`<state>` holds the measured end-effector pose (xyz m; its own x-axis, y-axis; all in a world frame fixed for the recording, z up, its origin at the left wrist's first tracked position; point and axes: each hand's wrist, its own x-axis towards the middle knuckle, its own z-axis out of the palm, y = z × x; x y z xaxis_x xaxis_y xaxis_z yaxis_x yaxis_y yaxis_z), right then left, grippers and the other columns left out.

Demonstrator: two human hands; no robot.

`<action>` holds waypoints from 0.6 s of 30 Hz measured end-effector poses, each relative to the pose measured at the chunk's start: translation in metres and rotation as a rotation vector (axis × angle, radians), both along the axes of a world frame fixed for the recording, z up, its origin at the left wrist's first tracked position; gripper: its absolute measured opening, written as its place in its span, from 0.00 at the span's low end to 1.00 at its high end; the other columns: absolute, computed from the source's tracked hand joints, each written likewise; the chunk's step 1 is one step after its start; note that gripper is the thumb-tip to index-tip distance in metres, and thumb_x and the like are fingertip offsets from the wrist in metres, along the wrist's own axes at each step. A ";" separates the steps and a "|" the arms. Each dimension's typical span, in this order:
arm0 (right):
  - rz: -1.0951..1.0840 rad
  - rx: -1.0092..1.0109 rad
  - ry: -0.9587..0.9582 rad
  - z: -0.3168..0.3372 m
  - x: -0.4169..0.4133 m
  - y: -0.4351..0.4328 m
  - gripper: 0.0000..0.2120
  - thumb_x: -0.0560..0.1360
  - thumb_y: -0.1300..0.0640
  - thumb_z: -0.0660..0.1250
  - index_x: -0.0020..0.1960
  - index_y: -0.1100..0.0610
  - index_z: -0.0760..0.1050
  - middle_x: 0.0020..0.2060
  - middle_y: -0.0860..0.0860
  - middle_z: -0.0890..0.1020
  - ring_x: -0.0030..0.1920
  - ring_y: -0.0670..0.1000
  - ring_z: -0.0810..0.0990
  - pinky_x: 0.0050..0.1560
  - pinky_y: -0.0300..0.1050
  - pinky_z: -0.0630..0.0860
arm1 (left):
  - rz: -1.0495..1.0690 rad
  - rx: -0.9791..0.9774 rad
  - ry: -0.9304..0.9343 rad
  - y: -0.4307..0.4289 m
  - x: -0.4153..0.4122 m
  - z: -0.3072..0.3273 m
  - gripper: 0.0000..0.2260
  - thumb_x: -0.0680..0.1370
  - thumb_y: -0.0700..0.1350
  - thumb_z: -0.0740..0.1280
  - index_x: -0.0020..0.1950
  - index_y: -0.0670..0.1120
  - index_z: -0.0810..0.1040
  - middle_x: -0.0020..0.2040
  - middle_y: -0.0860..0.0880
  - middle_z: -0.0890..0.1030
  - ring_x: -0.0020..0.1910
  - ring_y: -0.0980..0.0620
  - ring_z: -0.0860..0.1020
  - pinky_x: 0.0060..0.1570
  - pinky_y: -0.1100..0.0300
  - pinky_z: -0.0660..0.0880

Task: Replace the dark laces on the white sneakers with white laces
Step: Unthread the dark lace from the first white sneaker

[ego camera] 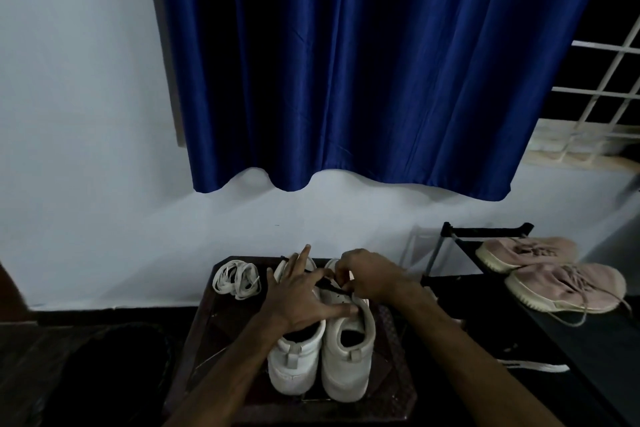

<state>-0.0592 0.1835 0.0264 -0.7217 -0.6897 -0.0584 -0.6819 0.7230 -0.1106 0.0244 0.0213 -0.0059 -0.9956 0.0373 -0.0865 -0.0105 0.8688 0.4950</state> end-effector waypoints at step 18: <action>-0.109 -0.106 -0.032 0.015 -0.023 0.057 0.04 0.75 0.55 0.69 0.49 0.51 0.77 0.47 0.47 0.76 0.48 0.48 0.76 0.52 0.45 0.74 | 0.008 0.045 0.014 0.000 0.000 0.000 0.33 0.63 0.75 0.67 0.64 0.65 0.70 0.79 0.57 0.39 0.79 0.51 0.40 0.72 0.33 0.39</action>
